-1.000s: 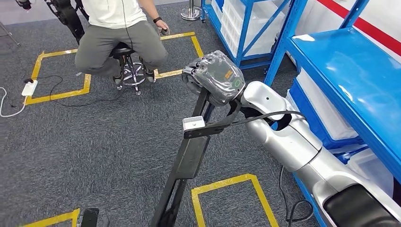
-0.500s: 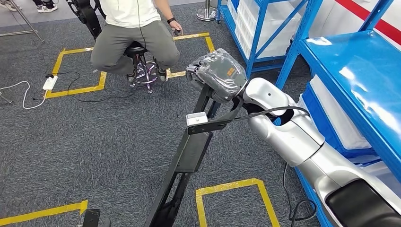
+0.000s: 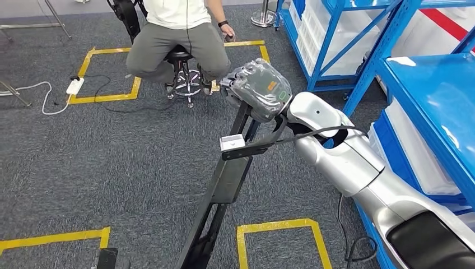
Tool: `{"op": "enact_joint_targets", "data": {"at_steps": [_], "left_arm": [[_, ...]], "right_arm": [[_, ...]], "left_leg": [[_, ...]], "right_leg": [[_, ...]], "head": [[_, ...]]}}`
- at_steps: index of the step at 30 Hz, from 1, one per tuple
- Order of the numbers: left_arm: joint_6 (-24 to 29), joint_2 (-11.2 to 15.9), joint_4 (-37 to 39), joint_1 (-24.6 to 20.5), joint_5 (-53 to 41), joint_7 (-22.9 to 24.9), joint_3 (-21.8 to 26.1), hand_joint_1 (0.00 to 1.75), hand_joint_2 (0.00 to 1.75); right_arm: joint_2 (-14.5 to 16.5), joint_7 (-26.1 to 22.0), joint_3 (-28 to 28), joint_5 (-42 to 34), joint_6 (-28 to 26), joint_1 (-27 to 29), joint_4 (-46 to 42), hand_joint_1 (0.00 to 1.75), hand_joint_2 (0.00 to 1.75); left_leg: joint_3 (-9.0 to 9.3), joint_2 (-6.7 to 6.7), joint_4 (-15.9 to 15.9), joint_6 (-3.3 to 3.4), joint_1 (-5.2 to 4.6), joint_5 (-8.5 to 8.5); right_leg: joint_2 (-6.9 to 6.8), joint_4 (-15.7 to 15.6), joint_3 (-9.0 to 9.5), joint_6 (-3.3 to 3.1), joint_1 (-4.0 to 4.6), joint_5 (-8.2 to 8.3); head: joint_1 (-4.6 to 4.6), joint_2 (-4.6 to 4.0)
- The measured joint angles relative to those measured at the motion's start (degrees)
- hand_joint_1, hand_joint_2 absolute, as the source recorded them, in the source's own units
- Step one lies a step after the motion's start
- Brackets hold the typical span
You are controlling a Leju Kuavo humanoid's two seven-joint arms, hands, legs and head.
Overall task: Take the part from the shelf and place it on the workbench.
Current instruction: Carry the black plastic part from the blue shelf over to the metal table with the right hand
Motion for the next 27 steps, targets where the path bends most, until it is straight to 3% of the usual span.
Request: {"op": "enact_joint_targets", "data": {"at_steps": [2,3,4,6,8,11,13,15,17,18,19,20,22,24,27], "left_arm": [[-0.01,-0.02,0.0,0.01,0.07,-0.11,0.0,0.0,1.75],[-0.01,-0.03,0.0,0.05,0.11,-0.16,0.01,0.0,1.75],[-0.01,-0.06,0.0,0.08,0.15,-0.2,0.01,0.0,1.75],[-0.02,-0.14,0.0,0.12,0.18,-0.25,0.01,0.0,1.75],[-0.03,-0.14,0.0,0.14,0.19,-0.3,0.02,0.0,1.75],[-0.04,-0.13,0.02,0.33,0.22,-0.36,0.04,0.0,1.75],[-0.05,-0.16,0.04,0.55,0.23,-0.38,0.04,0.0,1.75],[-0.05,-0.13,0.04,0.59,0.23,-0.39,0.04,0.0,1.75],[-0.05,-0.13,0.05,0.58,0.23,-0.39,0.04,0.0,1.75],[-0.05,-0.16,0.07,0.62,0.23,-0.39,0.03,0.0,1.75],[-0.05,-0.2,0.08,0.65,0.23,-0.39,0.03,0.0,1.75],[-0.05,-0.22,0.08,0.67,0.23,-0.39,0.02,0.0,1.75],[-0.05,-0.19,0.08,0.64,0.23,-0.4,0.03,0.0,1.75],[-0.04,-0.16,0.08,0.49,0.23,-0.42,0.03,0.0,1.75],[-0.01,-0.13,0.08,0.39,0.24,-0.45,0.04,0.0,1.75]], "right_arm": [[-0.25,0.02,0.3,-0.01,-0.01,0.01,0.08,1.62,1.75],[-0.36,0.05,0.53,-0.01,-0.01,0.1,0.13,1.62,1.75],[-0.48,0.1,0.72,-0.01,-0.01,0.17,0.17,1.62,1.75],[-0.67,0.16,0.9,-0.01,-0.01,0.09,0.19,1.62,1.75],[-0.86,0.24,0.94,-0.04,-0.03,-0.06,0.19,1.62,1.75],[-0.95,0.57,0.95,-0.21,-0.23,-0.12,0.16,1.62,1.75],[-0.98,0.79,0.82,-0.36,-0.4,-0.44,0.14,1.62,1.75],[-0.97,0.83,0.76,-0.37,-0.54,-0.83,0.11,1.62,1.75],[-1.03,0.83,0.82,-0.23,-0.6,-0.95,0.11,1.62,1.75],[-1.07,0.83,0.88,-0.15,-0.6,-0.95,0.11,1.62,1.75],[-1.09,0.83,0.92,-0.1,-0.6,-0.95,0.11,1.62,1.75],[-1.1,0.84,0.95,-0.08,-0.62,-0.95,0.11,1.62,1.75],[-1.1,0.88,0.87,-0.06,-0.69,-1.0,0.1,1.62,1.75],[-1.13,0.97,0.75,-0.08,-0.86,-1.12,0.09,1.62,1.75],[-1.15,1.05,0.72,-0.06,-0.99,-1.23,0.07,1.62,1.75]], "left_leg": [[-0.06,-0.75,-0.03,0.14,0.0,0.06],[-0.08,-1.17,-0.01,0.14,0.01,0.05],[-0.08,-1.63,0.03,0.13,0.03,0.05],[-0.1,-2.6,0.28,-0.05,0.1,-0.05],[-0.35,-3.36,0.75,-0.56,0.03,-0.28],[-0.75,-3.92,0.83,-1.5,0.15,-0.21],[-1.28,-3.41,1.68,-2.07,0.33,-0.91],[-3.58,-1.74,6.77,-2.54,0.38,-3.81],[-7.33,-0.48,14.58,-2.83,0.38,-7.23],[-8.69,-0.27,17.17,-2.83,0.39,-7.93],[-9.1,-0.19,17.75,-2.73,0.37,-7.6],[-8.38,-0.12,16.22,-2.51,0.34,-6.37],[-4.32,0.78,8.5,-1.76,0.03,-2.83],[-1.18,1.85,2.6,-1.03,-0.57,-1.06],[-0.63,1.31,1.18,-0.36,-0.88,-0.78]], "right_leg": [[0.86,7.62,-3.65,-0.11,-0.24,-2.91],[0.98,9.8,-4.79,0.11,-0.35,-3.43],[1.05,9.79,-4.86,0.52,-0.46,-2.99],[1.42,3.17,-1.78,1.61,-0.88,0.22],[2.2,-3.93,1.73,1.97,-1.2,2.87],[2.14,-5.85,2.53,1.05,-0.99,3.48],[1.73,-6.04,2.64,0.31,-1.13,3.71],[1.32,-6.22,2.85,-0.35,-1.22,3.79],[0.89,-6.22,2.94,-0.7,-0.92,3.67],[0.64,-6.22,2.96,-0.75,-0.75,3.63],[0.41,-6.22,2.99,-0.8,-0.59,3.59],[0.17,-6.21,3.06,-0.86,-0.44,3.54],[-0.29,-6.22,3.3,-1.0,-0.2,3.4],[-0.71,-6.19,3.36,-0.9,0.17,3.21],[-1.46,-6.21,3.2,-0.48,0.41,2.98]], "head": [[0.09,0.0],[0.08,0.0],[0.09,0.0],[0.09,0.0],[0.05,0.0],[0.0,0.0],[-0.04,0.0],[-0.25,0.0],[-0.36,0.0],[-0.36,0.0],[-0.36,0.0],[-0.35,0.0],[-0.34,0.0],[-0.31,0.0],[-0.32,0.0]]}}
